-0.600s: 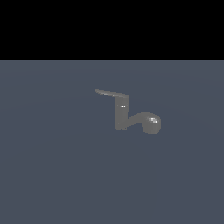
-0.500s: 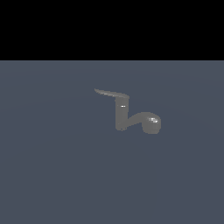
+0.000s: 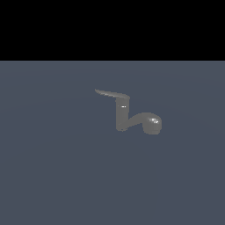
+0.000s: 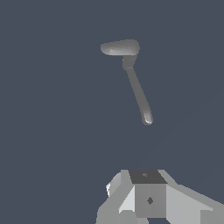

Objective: Turn on the faucet by rotating a designated handle.

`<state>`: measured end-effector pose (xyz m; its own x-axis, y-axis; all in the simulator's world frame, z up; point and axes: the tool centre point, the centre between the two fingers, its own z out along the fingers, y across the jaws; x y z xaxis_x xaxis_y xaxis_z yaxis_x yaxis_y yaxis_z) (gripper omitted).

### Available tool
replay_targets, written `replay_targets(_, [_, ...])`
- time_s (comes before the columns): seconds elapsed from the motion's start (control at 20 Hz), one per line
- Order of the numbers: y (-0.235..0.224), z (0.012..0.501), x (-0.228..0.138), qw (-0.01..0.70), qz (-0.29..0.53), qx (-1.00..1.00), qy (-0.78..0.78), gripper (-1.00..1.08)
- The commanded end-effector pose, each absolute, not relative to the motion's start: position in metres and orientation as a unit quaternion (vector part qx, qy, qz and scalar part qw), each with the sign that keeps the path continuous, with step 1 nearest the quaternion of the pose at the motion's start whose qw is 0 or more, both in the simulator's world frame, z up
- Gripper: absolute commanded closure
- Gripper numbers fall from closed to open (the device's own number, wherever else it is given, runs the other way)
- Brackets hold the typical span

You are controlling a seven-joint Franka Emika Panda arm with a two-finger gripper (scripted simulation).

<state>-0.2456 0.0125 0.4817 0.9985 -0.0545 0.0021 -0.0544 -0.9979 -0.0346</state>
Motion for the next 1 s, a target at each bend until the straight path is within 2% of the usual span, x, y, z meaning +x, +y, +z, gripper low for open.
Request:
replay_targets(0.0, [0.018,0.475,-0.241,0.017,-0.001,-0.999,0.041,1.08])
replay_targets(0.95, [0.074,0.389,-0.165,0.015,0.000,-0.972,0.234,1.08])
